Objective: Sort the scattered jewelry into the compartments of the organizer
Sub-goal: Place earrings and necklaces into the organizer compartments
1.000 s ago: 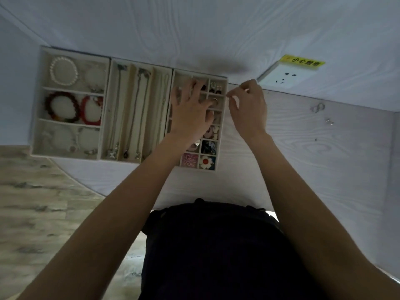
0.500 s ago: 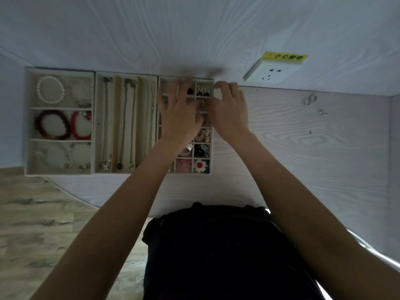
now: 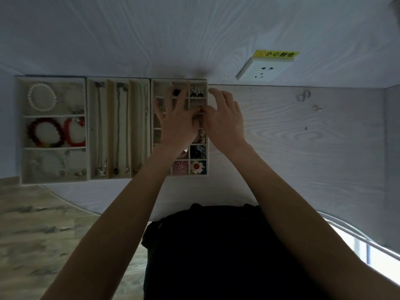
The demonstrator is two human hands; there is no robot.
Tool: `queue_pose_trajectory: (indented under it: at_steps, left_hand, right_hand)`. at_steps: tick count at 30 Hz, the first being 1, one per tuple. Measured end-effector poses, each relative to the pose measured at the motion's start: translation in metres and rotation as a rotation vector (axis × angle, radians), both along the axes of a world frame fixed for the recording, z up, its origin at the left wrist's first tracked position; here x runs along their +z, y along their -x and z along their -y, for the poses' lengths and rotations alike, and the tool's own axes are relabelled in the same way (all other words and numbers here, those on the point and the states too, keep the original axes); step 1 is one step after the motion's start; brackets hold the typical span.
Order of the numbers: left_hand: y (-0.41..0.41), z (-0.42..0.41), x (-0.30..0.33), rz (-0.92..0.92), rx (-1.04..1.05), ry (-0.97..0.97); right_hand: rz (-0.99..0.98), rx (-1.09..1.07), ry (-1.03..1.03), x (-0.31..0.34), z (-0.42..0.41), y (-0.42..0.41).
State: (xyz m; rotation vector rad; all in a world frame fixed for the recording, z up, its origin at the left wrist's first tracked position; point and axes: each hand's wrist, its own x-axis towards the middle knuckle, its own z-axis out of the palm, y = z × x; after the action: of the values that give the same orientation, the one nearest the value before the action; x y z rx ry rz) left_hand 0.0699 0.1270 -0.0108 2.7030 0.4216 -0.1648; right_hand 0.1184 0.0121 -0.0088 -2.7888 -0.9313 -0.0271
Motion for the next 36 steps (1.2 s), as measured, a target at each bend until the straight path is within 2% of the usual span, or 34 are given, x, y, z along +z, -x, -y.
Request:
queue_pose_trajectory:
  at_steps: [5,9,15,21,25,28,36]
  left_hand:
    - [0.004,-0.005,0.005,0.089,-0.011,-0.042]
    - [0.001,-0.002,0.006,0.027,-0.031,-0.074]
    - [-0.002,0.003,0.004,-0.042,-0.008,0.002]
    - [0.005,0.0,0.0,0.017,0.012,0.017]
    - [0.005,-0.001,0.001,-0.005,0.027,0.053]
    - [-0.001,0.001,0.001,-0.047,0.029,0.08]
    - [-0.004,0.002,0.002,-0.065,0.055,0.108]
  right_hand:
    - [-0.026,-0.008,0.016,-0.007,-0.002,0.001]
    - [-0.055,-0.014,0.075,-0.013,-0.006,0.001]
    - [-0.086,-0.022,0.11,-0.013,-0.004,0.006]
    - [-0.149,-0.042,-0.021,0.002,0.005,0.009]
    - [-0.374,-0.19,-0.144,0.003,0.01,0.011]
    - [-0.475,-0.205,-0.161,0.003,0.014,0.012]
    - [-0.523,-0.213,-0.197,0.0,0.016,0.011]
